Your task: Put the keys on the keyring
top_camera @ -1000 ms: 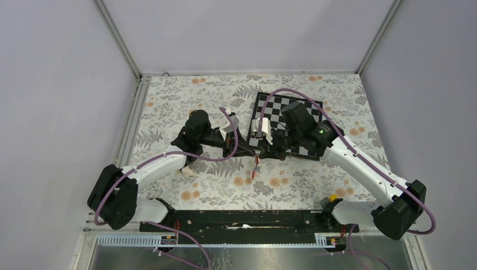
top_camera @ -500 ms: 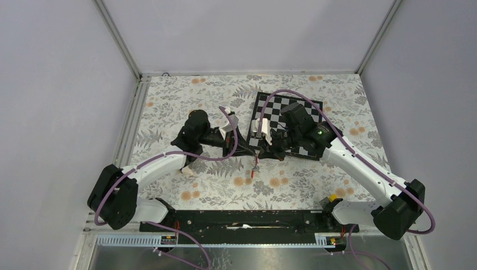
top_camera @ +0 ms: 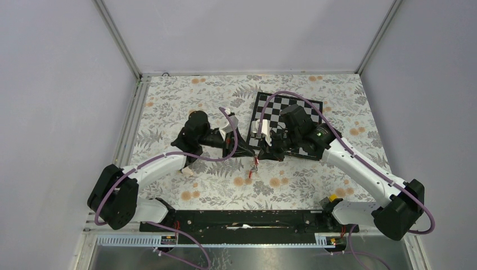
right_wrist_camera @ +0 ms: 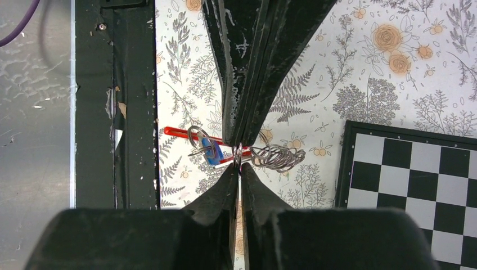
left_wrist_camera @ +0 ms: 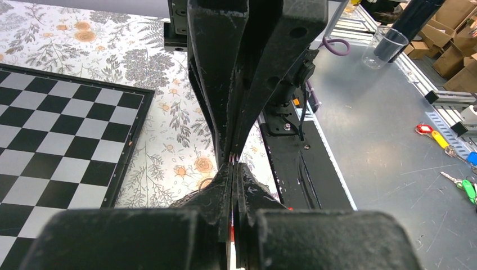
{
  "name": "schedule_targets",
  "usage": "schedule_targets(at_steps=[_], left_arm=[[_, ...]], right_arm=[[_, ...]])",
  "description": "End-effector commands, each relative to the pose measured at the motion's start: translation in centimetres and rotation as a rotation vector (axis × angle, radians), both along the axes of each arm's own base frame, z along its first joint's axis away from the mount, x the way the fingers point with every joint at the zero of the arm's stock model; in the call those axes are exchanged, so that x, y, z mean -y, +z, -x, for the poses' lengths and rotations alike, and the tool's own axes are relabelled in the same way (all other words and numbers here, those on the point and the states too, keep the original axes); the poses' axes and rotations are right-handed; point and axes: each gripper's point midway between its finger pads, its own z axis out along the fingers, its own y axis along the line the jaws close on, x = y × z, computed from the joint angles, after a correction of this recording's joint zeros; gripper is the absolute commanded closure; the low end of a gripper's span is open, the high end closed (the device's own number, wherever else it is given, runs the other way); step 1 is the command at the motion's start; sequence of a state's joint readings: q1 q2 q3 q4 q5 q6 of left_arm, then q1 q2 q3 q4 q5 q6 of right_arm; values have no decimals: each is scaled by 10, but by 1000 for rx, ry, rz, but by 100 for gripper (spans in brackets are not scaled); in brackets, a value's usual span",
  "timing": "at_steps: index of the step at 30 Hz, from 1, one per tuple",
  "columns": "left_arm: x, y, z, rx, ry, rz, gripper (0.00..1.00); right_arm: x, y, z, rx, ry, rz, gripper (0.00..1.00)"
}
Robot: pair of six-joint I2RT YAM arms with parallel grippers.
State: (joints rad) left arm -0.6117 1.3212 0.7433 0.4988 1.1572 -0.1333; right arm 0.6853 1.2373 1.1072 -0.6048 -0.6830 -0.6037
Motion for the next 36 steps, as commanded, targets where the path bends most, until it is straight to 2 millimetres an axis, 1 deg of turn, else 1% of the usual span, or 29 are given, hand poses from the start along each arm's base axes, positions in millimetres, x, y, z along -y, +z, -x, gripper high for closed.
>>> schedule_targets(at_steps=[1,9,15,20,30,36], left_arm=[[-2,31,7,124,-47,92,100],[-1,31,6,115,-41,96,100],[0,31,5,103,-36,100,100],[0,29,5,97,-36,97,100],[0,25,5,91,-37,92,100],[0,26,4,89,-38,95,100]], right_arm=[[2,9,0,37,-15,-15,88],[3,30,0,67,-22,-61,71],[-3,35,3,44,-4,-84,63],[-5,37,1,43,-5,-92,61],[-6,47,-5,68,-23,-103,60],[-8,46,-3,52,-13,-105,62]])
